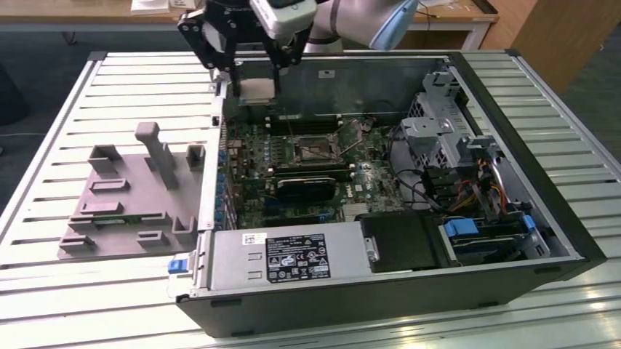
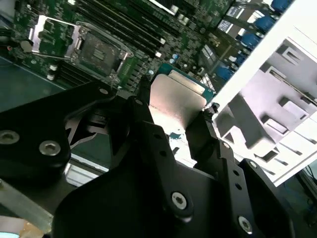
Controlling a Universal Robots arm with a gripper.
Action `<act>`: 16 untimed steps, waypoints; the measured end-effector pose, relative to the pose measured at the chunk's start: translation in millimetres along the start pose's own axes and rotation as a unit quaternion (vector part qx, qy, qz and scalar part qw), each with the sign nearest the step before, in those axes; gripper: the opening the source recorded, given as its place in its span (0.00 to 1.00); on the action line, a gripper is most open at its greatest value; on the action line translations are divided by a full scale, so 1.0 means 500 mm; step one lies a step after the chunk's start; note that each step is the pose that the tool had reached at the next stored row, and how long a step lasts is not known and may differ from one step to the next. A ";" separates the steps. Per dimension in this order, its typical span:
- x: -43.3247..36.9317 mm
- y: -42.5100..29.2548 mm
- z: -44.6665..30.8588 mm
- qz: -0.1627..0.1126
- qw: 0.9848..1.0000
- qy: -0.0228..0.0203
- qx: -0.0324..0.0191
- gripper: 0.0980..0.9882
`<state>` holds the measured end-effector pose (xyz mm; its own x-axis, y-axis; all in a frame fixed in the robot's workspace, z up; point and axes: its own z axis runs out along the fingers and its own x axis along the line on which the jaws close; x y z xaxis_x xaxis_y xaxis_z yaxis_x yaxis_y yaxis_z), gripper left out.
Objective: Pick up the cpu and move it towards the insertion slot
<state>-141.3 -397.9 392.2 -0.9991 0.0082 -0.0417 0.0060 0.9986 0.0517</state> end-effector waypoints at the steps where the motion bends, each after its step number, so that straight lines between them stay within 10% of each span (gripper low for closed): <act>1: -0.009 0.000 0.000 0.000 1.000 0.000 0.000 0.49; 16: -0.146 0.001 0.007 0.000 1.000 0.000 0.000 0.49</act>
<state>-68.4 -397.9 391.7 -0.9991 0.0081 -0.0414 0.0060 0.9986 0.0517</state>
